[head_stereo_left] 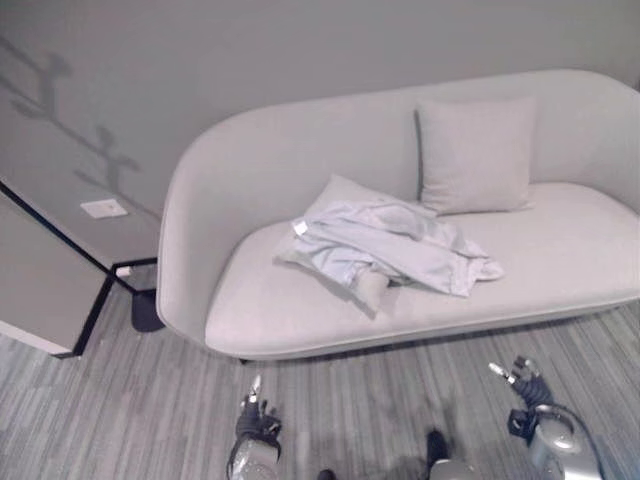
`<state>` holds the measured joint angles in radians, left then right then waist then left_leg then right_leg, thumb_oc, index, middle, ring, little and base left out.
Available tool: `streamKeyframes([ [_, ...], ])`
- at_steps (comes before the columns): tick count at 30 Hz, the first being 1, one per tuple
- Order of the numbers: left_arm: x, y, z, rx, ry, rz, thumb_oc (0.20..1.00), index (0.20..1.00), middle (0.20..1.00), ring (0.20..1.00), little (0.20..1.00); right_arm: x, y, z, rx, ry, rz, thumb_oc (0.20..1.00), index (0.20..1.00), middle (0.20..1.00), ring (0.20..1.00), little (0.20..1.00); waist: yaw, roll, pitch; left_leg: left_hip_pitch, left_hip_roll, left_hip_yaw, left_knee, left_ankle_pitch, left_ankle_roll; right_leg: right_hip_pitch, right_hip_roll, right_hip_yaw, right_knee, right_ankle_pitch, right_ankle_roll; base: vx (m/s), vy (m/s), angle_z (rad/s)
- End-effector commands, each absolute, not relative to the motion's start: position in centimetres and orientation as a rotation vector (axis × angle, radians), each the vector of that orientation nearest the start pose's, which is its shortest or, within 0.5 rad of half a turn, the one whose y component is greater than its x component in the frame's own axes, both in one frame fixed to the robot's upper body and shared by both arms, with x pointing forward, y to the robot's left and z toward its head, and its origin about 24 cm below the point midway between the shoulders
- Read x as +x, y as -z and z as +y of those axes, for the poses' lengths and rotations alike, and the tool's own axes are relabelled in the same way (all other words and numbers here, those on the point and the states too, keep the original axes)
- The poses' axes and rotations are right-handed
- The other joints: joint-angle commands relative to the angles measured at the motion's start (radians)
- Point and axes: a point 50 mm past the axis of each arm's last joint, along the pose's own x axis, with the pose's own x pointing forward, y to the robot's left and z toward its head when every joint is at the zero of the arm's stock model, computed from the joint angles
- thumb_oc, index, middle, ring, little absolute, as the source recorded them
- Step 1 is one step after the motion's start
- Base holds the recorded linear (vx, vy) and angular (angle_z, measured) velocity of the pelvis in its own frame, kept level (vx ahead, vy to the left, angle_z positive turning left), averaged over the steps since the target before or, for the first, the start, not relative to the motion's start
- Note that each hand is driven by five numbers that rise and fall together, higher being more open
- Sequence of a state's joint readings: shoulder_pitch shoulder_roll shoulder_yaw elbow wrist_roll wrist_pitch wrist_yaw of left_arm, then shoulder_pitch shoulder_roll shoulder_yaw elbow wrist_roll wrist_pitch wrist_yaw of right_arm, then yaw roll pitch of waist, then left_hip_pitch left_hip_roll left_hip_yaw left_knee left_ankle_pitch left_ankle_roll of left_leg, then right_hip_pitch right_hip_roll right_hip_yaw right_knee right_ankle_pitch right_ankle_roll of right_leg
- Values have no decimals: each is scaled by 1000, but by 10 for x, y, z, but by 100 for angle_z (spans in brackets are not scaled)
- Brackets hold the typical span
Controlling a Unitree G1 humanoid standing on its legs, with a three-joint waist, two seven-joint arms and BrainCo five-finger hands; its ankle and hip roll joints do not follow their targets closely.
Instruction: Hang the clothes on the sofa on the clothes rack.
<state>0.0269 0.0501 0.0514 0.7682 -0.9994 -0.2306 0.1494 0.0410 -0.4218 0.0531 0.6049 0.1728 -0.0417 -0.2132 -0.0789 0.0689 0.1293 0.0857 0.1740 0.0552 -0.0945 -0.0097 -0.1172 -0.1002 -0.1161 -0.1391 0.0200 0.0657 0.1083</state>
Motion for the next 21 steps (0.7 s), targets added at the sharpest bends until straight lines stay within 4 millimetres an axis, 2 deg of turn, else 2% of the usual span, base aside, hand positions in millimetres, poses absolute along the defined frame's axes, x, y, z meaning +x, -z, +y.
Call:
streamKeyframes([
  [1, 205, 78, 211, -723, -590, 340, 1000, 1000, 1000, 1000, 1000, 218, 49, -276, -570, 285, 479, 1000, 1000, 1000, 1000, 1000, 38, -50, 9, 37, 100, -77, 85, 120, -44, 0, -33, 78, 91, -76, -27, 93, -235, -36],
  [4, 221, 59, 202, -705, -498, 269, 1000, 1000, 1000, 1000, 1000, 231, 36, -272, -680, 249, 410, 1000, 1000, 1000, 1000, 1000, 52, -78, 20, -25, 114, -131, 214, 243, -36, 39, -4, 86, 64, -79, -57, 69, -200, -36],
  [5, 221, 59, 202, -705, -498, 268, 1000, 1000, 1000, 1000, 1000, 232, 36, -272, -680, 249, 410, 1000, 1000, 1000, 1000, 1000, 50, -78, 21, -28, 114, -134, 217, 243, -37, 40, -4, 84, 63, -78, -57, 105, -183, -9],
  [6, 231, 46, 193, -677, -429, 234, 1000, 1000, 1000, 1000, 1000, 241, 27, -273, -811, 234, 369, 1000, 1000, 1000, 1000, 1000, 58, -99, 25, -59, 110, -157, 260, 275, -20, 71, 4, 89, 35, -81, -71, 130, -160, -7],
  [7, 235, 40, 189, -670, -397, 212, 1000, 1000, 1000, 1000, 1000, 247, 20, -275, -883, 222, 342, 1000, 1000, 1000, 1000, 1000, 67, -103, 23, -73, 84, -182, 251, 253, -5, 78, 6, 93, 27, -84, -74, 200, -196, -4],
  [8, 239, 31, 187, -651, -366, 178, 1000, 1000, 1000, 1000, 1000, 252, 12, -277, -964, 204, 309, 1000, 1000, 1000, 1000, 1000, 77, -107, 26, -85, 37, -227, 245, 201, 12, 93, 11, 100, 19, -93, -76, 101, -69, 3],
  [9, 240, 31, 187, -651, -366, 178, 1000, 1000, 1000, 1000, 1000, 253, 12, -277, -964, 204, 309, 1000, 1000, 1000, 1000, 1000, 76, -108, 25, -89, 35, -229, 245, 204, 12, 91, 9, 99, 18, -90, -75, 137, -85, 1],
  [10, 244, 22, 184, -635, -326, 138, 1000, 1000, 1000, 1000, 1000, 260, 2, -277, -1045, 175, 259, 1000, 1000, 1000, 1000, 1000, 87, -116, 23, -102, -27, -271, 214, 122, 29, 106, 14, 112, 8, -97, -78, 121, -87, -6],
  [11, 248, 12, 181, -609, -280, 96, 1000, 1000, 1000, 1000, 1000, 265, -6, -278, -1103, 159, 220, 1000, 1000, 1000, 1000, 1000, 96, -120, 23, -109, -72, -297, 173, 58, 35, 116, 21, 119, 3, -104, -81, 232, -123, -7],
  [12, 256, -4, 179, -512, -208, 30, 1000, 1000, 1000, 1000, 1000, 277, -21, -281, -1221, 112, 166, 1000, 1000, 1000, 1000, 1000, 117, -113, 22, -164, -138, -322, 105, 72, 39, 134, 48, 124, 1, -115, -86, 210, -94, -9],
  [14, 264, -22, 177, -364, -139, -43, 1000, 1000, 1000, 1000, 1000, 290, -35, -276, -1362, 40, 94, 1000, 1000, 1000, 1000, 1000, 146, -104, 28, -222, -202, -345, 39, 117, 48, 162, 87, 148, 4, -139, -92, 208, -71, -1],
  [16, 270, -39, 179, -206, -116, -114, 1000, 1000, 1000, 1000, 1000, 303, -48, -266, -1467, -27, 18, 1000, 1000, 1000, 1000, 1000, 177, -99, 35, -288, -259, -375, 15, 135, 47, 191, 120, 193, 20, -164, -99, 235, -48, -36],
  [18, 276, -48, 180, -56, -108, -143, 1000, 1000, 1000, 1000, 1000, 315, -54, -252, -1527, -104, -32, 1000, 1000, 1000, 1000, 1000, 208, -99, 39, -329, -289, -410, 14, 155, 45, 217, 140, 246, 33, -186, -103, 209, -2, -84],
  [19, 277, -48, 180, -54, -111, -144, 1000, 1000, 1000, 1000, 1000, 316, -55, -251, -1528, -105, -34, 1000, 1000, 1000, 1000, 1000, 209, -100, 42, -328, -290, -407, 14, 154, 45, 218, 139, 249, 34, -187, -103, 170, 28, -134],
  [20, 282, -52, 181, 38, -113, -151, 1000, 1000, 1000, 1000, 1000, 321, -58, -244, -1544, -145, -48, 1000, 1000, 1000, 1000, 1000, 222, -99, 46, -340, -296, -408, 17, 163, 47, 236, 143, 270, 34, -197, -103, 215, 123, -129],
  [21, 290, -56, 185, 212, -125, -158, 1000, 1000, 1000, 1000, 1000, 324, -62, -234, -1611, -216, -80, 1000, 1000, 1000, 1000, 1000, 235, -93, 41, -359, -284, -363, 26, 183, 51, 267, 141, 281, 20, -206, -99, 213, 126, -108],
])
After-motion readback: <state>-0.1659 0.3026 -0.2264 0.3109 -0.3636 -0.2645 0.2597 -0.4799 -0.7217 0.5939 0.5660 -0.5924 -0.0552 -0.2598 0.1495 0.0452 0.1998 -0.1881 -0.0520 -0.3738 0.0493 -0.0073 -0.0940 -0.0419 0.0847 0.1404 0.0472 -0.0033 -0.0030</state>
